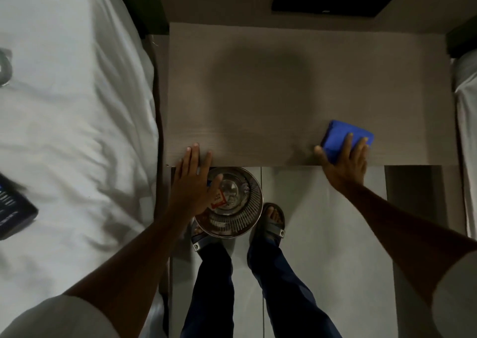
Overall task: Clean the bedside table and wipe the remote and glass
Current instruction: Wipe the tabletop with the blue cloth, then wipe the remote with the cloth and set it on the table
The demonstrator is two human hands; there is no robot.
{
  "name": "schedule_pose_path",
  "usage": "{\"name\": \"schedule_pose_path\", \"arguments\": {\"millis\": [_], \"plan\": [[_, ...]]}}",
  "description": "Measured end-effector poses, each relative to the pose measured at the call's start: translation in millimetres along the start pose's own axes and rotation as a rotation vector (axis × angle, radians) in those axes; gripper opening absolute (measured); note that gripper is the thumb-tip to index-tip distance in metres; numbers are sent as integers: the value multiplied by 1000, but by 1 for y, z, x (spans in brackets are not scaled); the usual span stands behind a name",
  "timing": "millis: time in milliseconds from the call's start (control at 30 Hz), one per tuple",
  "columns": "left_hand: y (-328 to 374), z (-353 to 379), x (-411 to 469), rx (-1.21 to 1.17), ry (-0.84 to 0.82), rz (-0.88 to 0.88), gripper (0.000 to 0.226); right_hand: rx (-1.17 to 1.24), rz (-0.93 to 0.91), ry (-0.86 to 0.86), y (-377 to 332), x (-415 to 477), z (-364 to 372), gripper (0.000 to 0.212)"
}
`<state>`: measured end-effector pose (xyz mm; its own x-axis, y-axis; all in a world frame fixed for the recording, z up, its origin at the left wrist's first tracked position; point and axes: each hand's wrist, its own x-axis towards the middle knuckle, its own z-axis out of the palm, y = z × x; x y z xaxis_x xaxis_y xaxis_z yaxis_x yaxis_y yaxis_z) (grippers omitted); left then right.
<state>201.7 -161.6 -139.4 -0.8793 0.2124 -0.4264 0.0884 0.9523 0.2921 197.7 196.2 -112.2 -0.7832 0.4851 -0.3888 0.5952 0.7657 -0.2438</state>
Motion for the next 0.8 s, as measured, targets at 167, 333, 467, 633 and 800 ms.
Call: {"name": "schedule_pose_path", "arguments": {"millis": [167,333,467,633,800], "plan": [[18,-24,-19,-210,67,-68,81,-233,-411,-233,-62,-46,28,133],[21,-75,-65,-383,333,59,59,-434,-786,-255,-142,-73,73,120],[5,-129,-96,-473,667,1,55,-680,-956,-133,-170,-77,72,76],[-49,-192,-120,-227,963,-329,43,-31,-714,-159,-189,-100,39,34],[-86,-215,-129,-511,776,-960,78,892,-120,-434,-216,-122,-1,21]]}}
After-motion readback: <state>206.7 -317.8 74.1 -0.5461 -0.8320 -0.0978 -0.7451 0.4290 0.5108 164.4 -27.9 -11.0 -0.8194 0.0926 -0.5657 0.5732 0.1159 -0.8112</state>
